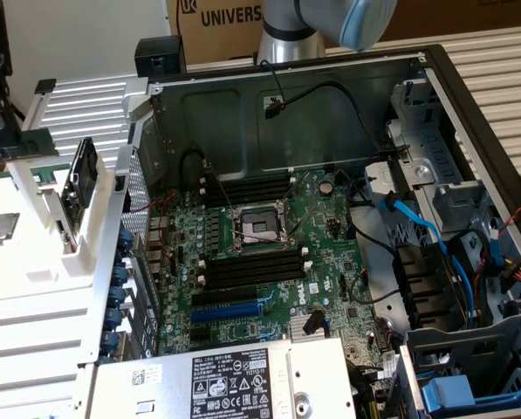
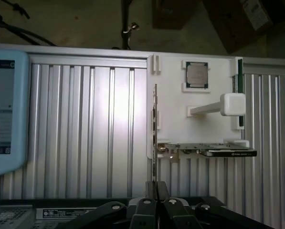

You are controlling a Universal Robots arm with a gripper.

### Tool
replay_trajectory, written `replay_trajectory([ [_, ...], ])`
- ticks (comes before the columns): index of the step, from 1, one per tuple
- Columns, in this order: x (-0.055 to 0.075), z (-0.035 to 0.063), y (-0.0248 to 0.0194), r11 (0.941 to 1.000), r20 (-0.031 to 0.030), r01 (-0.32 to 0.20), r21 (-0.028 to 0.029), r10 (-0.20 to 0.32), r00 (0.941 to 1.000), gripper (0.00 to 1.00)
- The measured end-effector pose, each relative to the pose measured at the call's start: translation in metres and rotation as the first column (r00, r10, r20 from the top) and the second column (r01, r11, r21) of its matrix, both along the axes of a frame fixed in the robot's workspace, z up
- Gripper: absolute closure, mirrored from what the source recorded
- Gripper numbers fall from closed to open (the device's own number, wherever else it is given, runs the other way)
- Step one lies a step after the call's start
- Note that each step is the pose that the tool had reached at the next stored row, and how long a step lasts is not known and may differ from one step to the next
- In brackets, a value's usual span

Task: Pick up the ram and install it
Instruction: 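Pick up the ram and move it above insertion slot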

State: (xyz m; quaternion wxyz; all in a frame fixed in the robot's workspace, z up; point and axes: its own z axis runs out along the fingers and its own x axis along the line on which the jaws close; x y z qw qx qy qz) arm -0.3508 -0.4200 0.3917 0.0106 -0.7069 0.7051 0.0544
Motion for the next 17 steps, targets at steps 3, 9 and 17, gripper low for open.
replay_trajectory([
  [3,0.009,0.0054,-0.0005,1.0,-0.0008,0.0,0.0003,0.0,1.0,0.88],
  [9,0.02,0.0101,-0.0014,1.0,-0.0045,0.0,0.0009,0.0,1.0,0.88],
  [17,0.041,0.0104,-0.0037,0.9999,-0.0049,0.009,0.0048,-0.009,0.9999,0.88],
])
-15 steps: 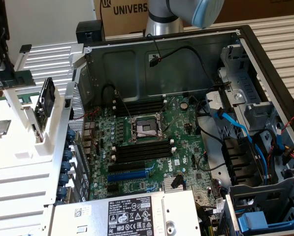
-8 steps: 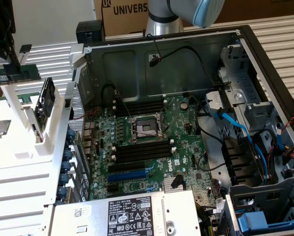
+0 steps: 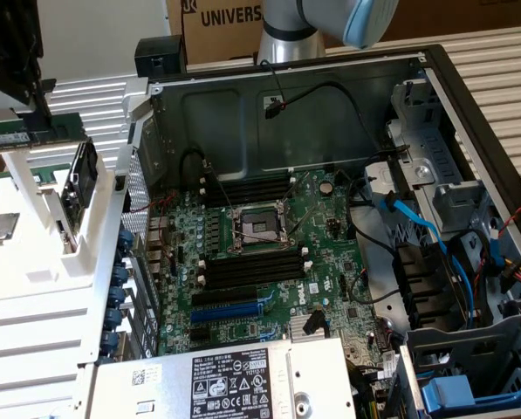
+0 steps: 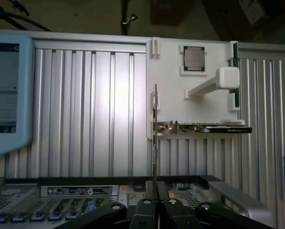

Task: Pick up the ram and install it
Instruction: 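Pick up the ram and move it above insertion slot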

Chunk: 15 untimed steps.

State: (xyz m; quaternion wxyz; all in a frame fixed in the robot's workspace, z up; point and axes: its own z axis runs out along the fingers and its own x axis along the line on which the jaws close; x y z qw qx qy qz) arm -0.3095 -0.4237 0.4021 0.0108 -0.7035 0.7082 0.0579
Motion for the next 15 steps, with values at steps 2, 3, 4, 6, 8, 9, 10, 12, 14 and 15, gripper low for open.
replay_trajectory([
  [2,0.009,0.0004,-0.0004,1.0,-0.0004,0.0,0.0001,0.0,1.0,0.88],
  [3,0.014,0.0006,-0.0006,1.0,-0.0006,0.0,0.0001,0.0,1.0,0.88],
  [4,0.023,0.001,-0.001,1.0,-0.0008,0.0,0.0001,0.0,1.0,0.88],
  [6,0.032,0.0014,-0.0014,1.0,-0.0009,0.0,0.0001,0.0,1.0,0.88],
  [8,0.041,0.0015,-0.0018,1.0,-0.0012,0.0,0.0001,0.0,1.0,0.88],
  [9,0.046,0.0016,-0.002,1.0,-0.0012,0.0,0.0001,0.0,1.0,0.88],
  [10,0.05,0.0017,-0.0022,1.0,-0.0012,0.0,0.0001,0.0,1.0,0.88],
  [12,0.059,0.0019,-0.0027,1.0,-0.0012,0.0,0.0001,0.0,1.0,0.88],
  [14,0.068,0.0022,-0.0032,1.0,-0.0013,0.0,0.0,0.0,1.0,0.88],
  [15,0.073,0.0023,-0.0034,1.0,-0.0012,0.0,0.0001,0.0,1.0,0.88],
])
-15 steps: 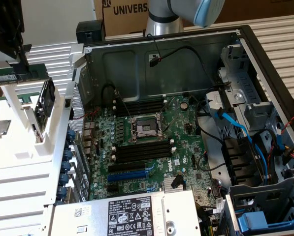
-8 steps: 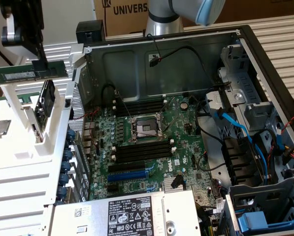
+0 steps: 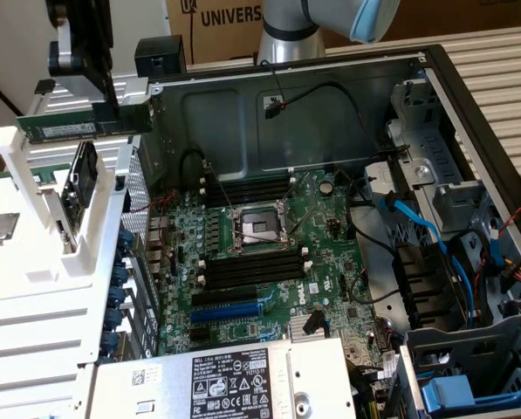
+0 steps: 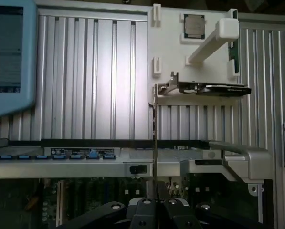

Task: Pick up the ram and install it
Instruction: 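Pick up the ram and move it above insertion slot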

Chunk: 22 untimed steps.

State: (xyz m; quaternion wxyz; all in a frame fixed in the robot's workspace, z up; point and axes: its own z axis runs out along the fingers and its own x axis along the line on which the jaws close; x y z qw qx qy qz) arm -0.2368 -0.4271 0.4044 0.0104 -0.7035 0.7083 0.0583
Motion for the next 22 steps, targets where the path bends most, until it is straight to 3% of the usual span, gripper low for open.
replay_trajectory([
  [18,0.082,0.0009,-0.0039,1.0,-0.0006,0.0,-0.0001,0.0,1.0,0.88],
  [20,0.089,0.001,-0.0061,1.0,-0.0009,0.0,-0.0002,0.0,1.0,0.88],
  [22,0.097,0.0007,-0.0145,1.0,-0.0016,0.0,-0.0001,0.0,1.0,0.88],
])
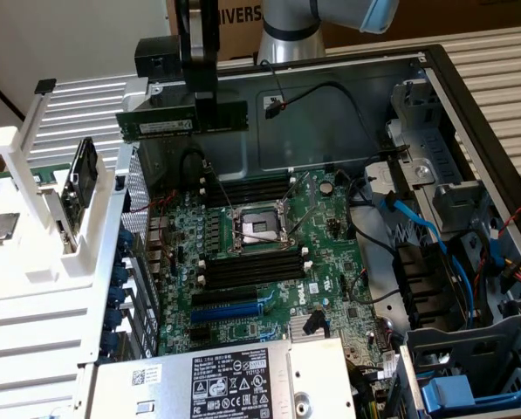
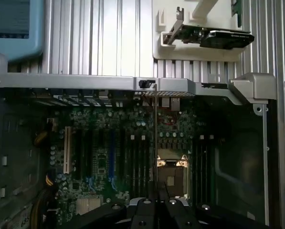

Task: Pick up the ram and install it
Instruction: 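Pick up the ram and move it above insertion slot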

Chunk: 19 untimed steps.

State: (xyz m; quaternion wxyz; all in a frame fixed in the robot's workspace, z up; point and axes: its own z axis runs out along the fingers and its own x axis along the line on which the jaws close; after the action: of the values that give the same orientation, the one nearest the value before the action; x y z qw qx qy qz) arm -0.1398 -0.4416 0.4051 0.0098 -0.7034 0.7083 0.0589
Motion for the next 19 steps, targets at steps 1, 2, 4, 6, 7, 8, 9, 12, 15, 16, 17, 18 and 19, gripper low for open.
replay_trajectory([
  [1,0.005,-0.0003,-0.0045,1.0,-0.0001,0.0,-0.0001,0.0,1.0,0.88],
  [2,0.012,-0.0009,-0.0081,1.0,0.0,0.0,0.0,0.0,1.0,0.88],
  [4,0.029,-0.0053,-0.0109,1.0,0.0,0.0,0.0,0.0,1.0,0.88],
  [6,0.042,-0.0127,-0.0116,1.0,0.0,0.0,0.0001,0.0,1.0,0.88],
  [7,0.044,-0.0163,-0.0123,1.0,0.0,0.002,0.0,-0.002,1.0,0.88],
  [8,0.045,-0.0199,-0.0132,1.0,0.0002,0.004,-0.0001,-0.004,1.0,0.88],
  [9,0.046,-0.0218,-0.0137,1.0,0.0003,0.005,-0.0001,-0.005,1.0,0.88],
  [12,0.048,-0.0346,-0.0174,0.9998,0.0013,0.019,0.0,-0.019,0.9998,0.88],
  [15,0.048,-0.0374,-0.0178,0.9997,0.0014,0.024,-0.0008,-0.024,0.9997,0.88],
  [16,0.048,-0.0375,-0.0178,0.9997,0.0015,0.024,-0.0008,-0.024,0.9997,0.88],
  [17,0.048,-0.0375,-0.0178,0.9997,0.0014,0.024,-0.0008,-0.024,0.9997,0.88],
  [18,0.048,-0.0375,-0.0178,0.9997,0.0014,0.024,-0.0007,-0.024,0.9997,0.88],
  [19,0.048,-0.0374,-0.0178,0.9997,0.0014,0.024,-0.0008,-0.024,0.9997,0.88],
])
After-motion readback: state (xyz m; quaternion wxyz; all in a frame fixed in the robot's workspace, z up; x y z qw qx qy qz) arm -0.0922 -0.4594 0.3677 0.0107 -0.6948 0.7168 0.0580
